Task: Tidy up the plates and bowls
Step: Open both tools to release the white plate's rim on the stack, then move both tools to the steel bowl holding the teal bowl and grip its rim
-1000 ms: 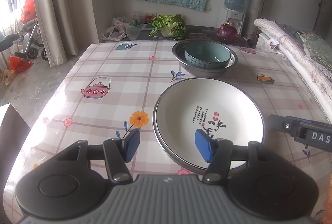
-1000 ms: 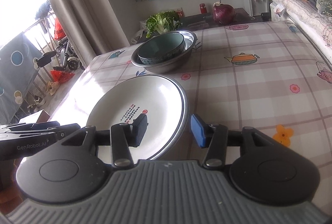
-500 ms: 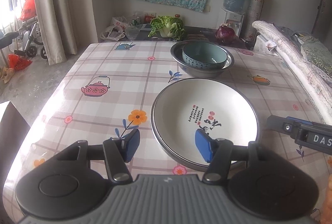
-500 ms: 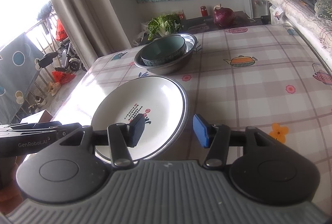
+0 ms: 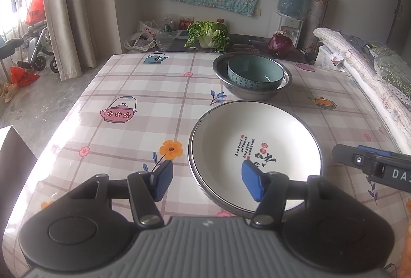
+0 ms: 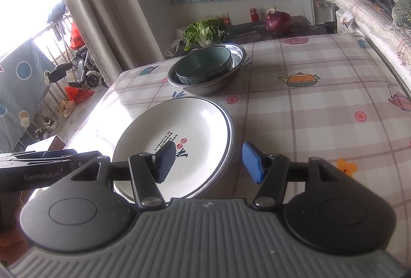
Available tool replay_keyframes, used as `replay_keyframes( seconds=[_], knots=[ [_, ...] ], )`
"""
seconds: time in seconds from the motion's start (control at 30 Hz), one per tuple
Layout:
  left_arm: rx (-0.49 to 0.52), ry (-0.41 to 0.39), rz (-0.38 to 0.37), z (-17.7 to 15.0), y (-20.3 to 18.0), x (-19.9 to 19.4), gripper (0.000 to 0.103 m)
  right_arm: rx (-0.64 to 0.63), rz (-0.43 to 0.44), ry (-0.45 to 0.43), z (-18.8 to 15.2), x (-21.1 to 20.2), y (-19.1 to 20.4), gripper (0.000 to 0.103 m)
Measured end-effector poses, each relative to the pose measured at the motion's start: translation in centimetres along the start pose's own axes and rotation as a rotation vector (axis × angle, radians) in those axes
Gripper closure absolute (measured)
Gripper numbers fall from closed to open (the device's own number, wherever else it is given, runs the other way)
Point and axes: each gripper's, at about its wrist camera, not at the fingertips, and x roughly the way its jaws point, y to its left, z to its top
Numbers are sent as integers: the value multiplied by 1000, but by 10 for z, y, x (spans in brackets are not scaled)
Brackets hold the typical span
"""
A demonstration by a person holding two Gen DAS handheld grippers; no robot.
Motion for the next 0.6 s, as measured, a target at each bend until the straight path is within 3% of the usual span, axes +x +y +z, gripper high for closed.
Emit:
replay_keyframes(
  seconds=[0.3, 0.6],
  knots=[
    [2, -21, -61, 30, 12, 23, 42, -14, -8, 4, 23, 14, -5, 45],
    [-52, -24, -153, 95, 30, 81, 42, -3, -34, 1, 76, 52, -29, 45]
  ],
)
